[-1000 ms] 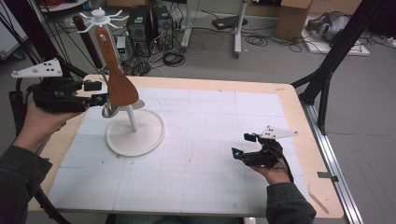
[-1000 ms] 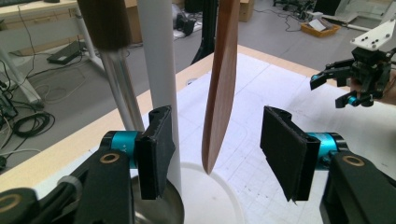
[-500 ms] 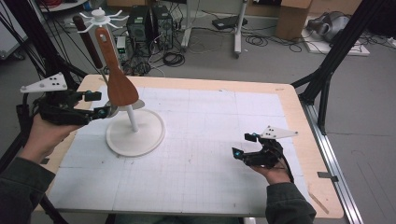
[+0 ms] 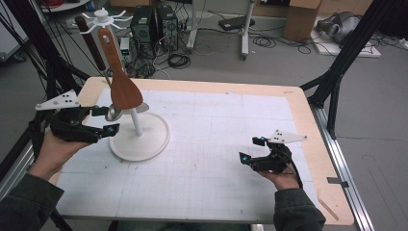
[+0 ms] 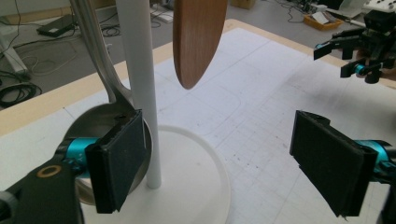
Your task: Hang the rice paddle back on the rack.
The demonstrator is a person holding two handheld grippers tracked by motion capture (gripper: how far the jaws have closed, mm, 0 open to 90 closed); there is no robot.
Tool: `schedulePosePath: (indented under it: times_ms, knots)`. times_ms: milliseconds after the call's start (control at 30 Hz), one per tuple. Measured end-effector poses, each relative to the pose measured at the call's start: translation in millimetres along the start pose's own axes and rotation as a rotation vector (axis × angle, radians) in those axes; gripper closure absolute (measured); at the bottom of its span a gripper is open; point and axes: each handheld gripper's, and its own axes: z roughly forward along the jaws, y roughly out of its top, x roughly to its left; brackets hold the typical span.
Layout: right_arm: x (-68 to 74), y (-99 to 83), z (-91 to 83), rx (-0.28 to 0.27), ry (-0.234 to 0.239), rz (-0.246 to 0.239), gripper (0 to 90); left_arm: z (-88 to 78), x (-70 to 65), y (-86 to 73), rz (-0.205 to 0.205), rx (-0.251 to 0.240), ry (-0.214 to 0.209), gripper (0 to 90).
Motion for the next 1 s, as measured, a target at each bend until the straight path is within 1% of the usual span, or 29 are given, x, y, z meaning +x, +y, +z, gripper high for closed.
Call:
schedulePosePath:
  times_ms: [133,200,267,533,600,667,700,767,833,900,1000]
  knots:
    - [-0.6,-0.3,-0.2,0.001,-0.004,-0.003,11.5,4.0,-0.9,-8.6,0.0,0.008,0.0,16.1]
    - [-0.5,-0.7,-0.4,0.005,-0.007,-0.001,11.0,6.0,-1.6,-12.8,-0.005,0.007,0.012,15.3]
    - [-0.4,-0.9,-0.4,0.008,-0.012,0.001,10.3,7.8,-1.8,-16.8,-0.005,0.014,0.015,13.8]
    - [-0.1,-1.0,0.0,0.01,-0.023,-0.011,9.1,16.0,-6.0,-31.2,-0.01,0.029,0.022,9.2]
    - [0.3,-1.0,0.0,0.013,-0.022,-0.012,9.0,17.8,-7.1,-33.8,-0.001,0.041,0.026,8.0]
    - [1.2,-1.2,-0.3,0.018,-0.025,-0.014,8.9,19.3,-8.7,-36.3,0.002,0.039,0.03,6.1]
    - [1.7,-1.3,-0.4,0.02,-0.027,-0.014,8.0,19.8,-9.2,-37.6,0.005,0.041,0.028,6.1]
    - [2.3,-1.7,-0.2,0.023,-0.041,-0.015,0.3,21.2,-10.7,-40.7,0.002,0.042,0.026,6.1]
    - [2.5,-2.0,-1.1,0.027,-0.041,-0.022,0.3,22.0,-11.7,-43.8,0.004,0.043,0.03,6.0]
    - [3.0,-2.5,-1.9,0.028,-0.047,-0.018,0.3,22.7,-12.7,-46.5,0.009,0.05,0.031,5.7]
    - [2.9,-3.3,-3.4,0.03,-0.049,-0.018,0.3,24.4,-15.3,-49.2,0.012,0.057,0.04,2.9]
